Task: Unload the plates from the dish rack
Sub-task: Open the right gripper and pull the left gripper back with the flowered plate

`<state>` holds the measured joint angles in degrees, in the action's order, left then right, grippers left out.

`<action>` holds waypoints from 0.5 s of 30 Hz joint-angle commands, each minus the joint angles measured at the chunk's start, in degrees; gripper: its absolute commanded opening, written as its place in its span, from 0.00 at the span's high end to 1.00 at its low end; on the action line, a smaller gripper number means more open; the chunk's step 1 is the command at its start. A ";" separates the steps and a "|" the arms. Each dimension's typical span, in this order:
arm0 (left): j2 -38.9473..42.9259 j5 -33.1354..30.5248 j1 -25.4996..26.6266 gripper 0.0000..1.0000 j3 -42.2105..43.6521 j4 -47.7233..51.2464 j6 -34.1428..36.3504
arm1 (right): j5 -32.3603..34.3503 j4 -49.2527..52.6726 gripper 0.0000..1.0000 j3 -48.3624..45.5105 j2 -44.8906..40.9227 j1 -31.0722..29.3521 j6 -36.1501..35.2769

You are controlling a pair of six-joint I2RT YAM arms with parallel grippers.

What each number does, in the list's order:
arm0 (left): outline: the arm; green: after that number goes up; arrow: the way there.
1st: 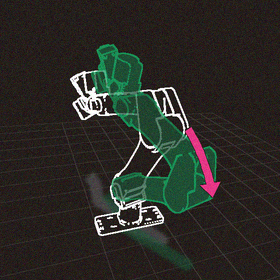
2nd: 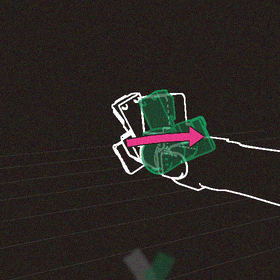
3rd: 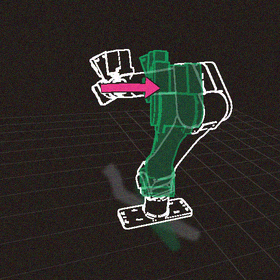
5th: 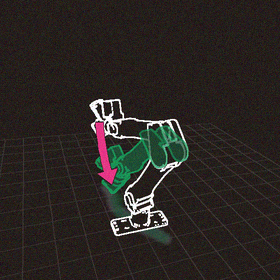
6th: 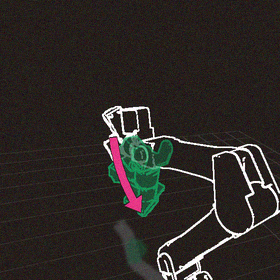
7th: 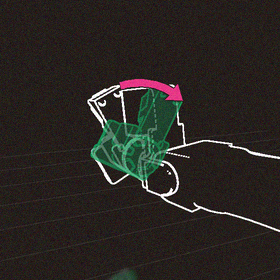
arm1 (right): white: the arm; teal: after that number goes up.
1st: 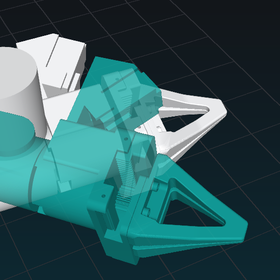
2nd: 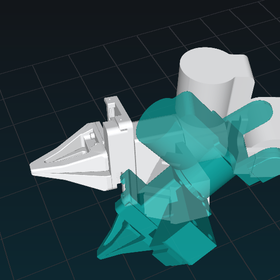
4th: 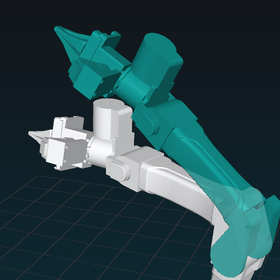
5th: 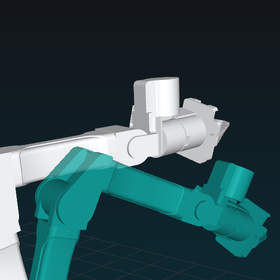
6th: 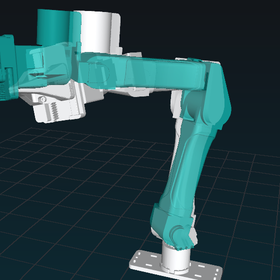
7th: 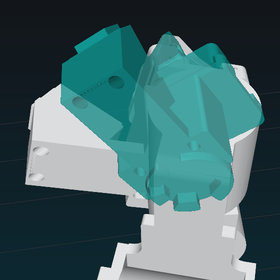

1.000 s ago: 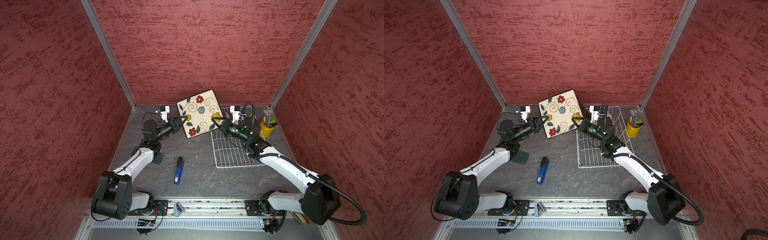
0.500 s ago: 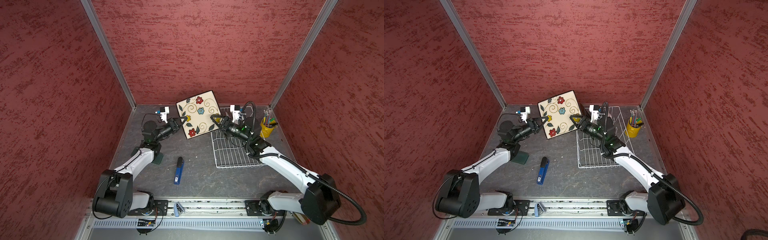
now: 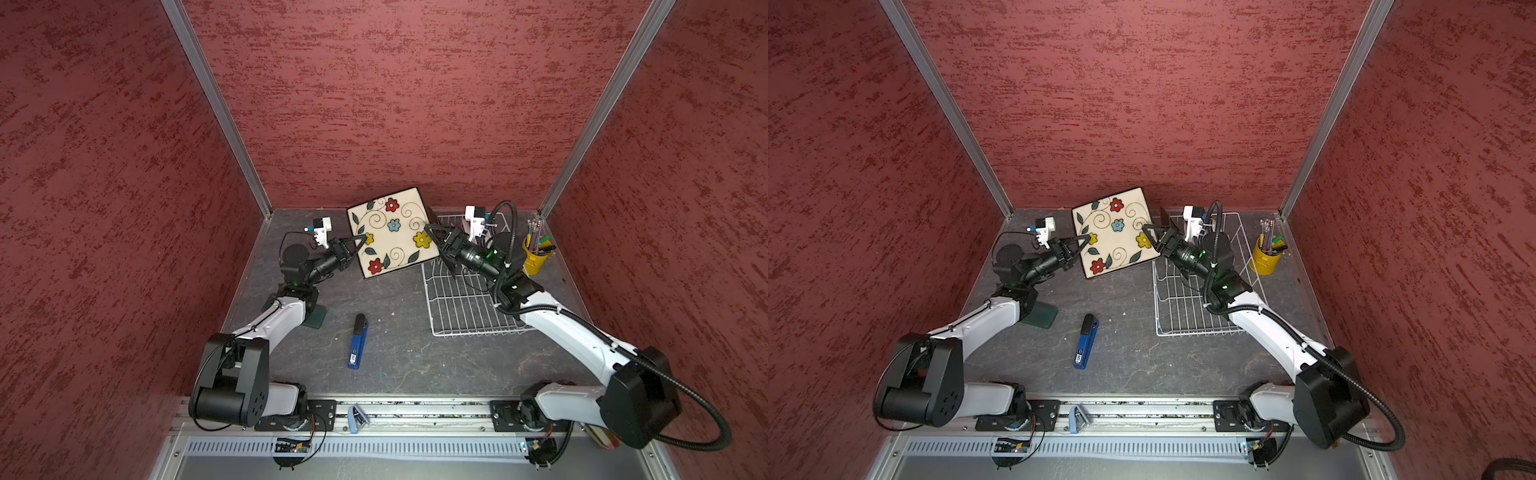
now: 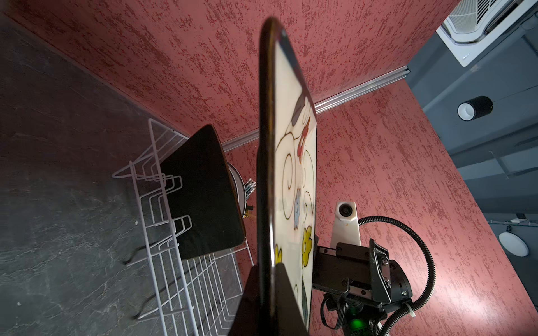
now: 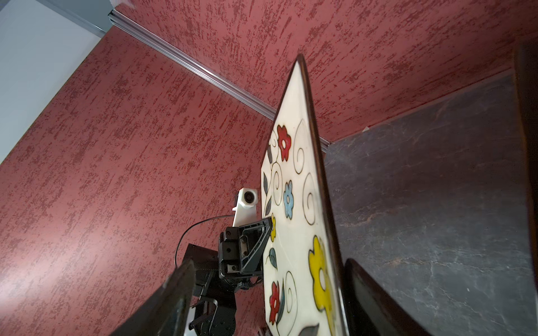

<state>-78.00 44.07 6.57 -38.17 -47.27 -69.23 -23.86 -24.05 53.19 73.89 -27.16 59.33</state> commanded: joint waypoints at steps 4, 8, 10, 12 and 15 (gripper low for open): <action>1.09 -1.15 -2.25 1.00 0.53 -10.56 -2.19 | 0.21 -1.84 0.17 3.72 -0.46 0.88 -0.88; 1.95 -0.76 -3.85 1.00 1.71 -11.97 -3.40 | 0.39 1.57 0.16 5.45 0.11 2.00 -2.60; 2.23 -0.41 -4.81 1.00 1.91 -11.78 -3.62 | 0.56 2.57 0.15 6.08 0.17 2.36 -3.20; 2.49 0.03 -5.87 1.00 2.16 -12.01 -4.14 | 0.95 3.51 0.15 6.49 0.02 2.63 -3.76; 2.92 0.05 -6.92 1.00 2.92 -12.63 -4.73 | 1.44 4.60 0.15 6.58 -0.29 2.96 -4.06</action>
<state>-78.00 44.03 0.60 -34.33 -48.42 -71.48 -23.51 -21.37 58.13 74.06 -24.62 56.49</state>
